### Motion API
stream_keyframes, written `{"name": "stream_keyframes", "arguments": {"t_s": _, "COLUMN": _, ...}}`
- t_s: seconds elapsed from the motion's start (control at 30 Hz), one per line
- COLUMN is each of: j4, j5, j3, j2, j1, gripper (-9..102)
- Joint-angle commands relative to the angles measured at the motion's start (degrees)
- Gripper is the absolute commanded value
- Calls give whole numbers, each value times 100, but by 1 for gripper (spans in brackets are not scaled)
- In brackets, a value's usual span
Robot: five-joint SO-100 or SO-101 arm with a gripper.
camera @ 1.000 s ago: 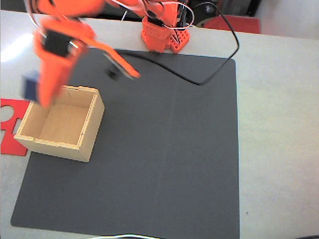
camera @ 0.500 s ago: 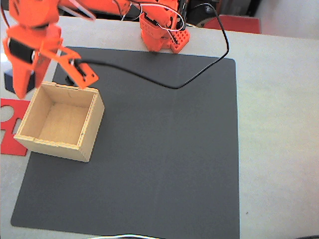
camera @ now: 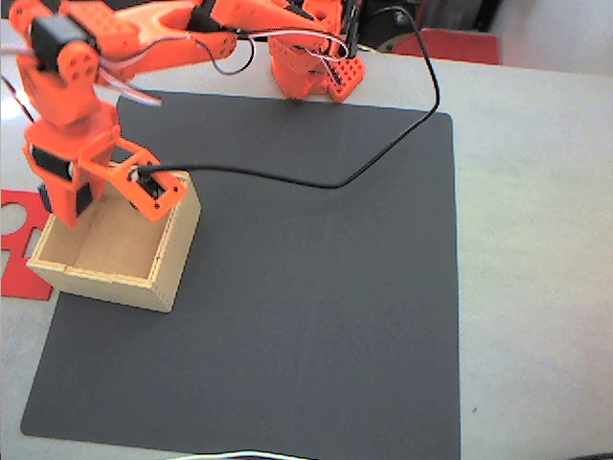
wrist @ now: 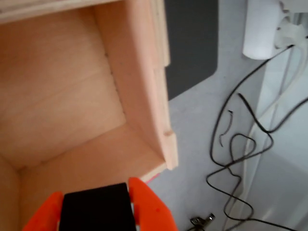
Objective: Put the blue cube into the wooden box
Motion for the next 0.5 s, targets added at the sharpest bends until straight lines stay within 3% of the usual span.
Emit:
{"name": "stream_keyframes", "arguments": {"t_s": 0.0, "j4": -97, "j5": 62, "j3": -53, "j2": -167, "j1": 0, "gripper": 0}}
{"name": "stream_keyframes", "arguments": {"t_s": 0.17, "j4": -123, "j5": 44, "j3": -62, "j2": -448, "j1": -44, "gripper": 0}}
{"name": "stream_keyframes", "arguments": {"t_s": 0.47, "j4": -44, "j5": -105, "j3": -114, "j2": -396, "j1": -62, "gripper": 10}}
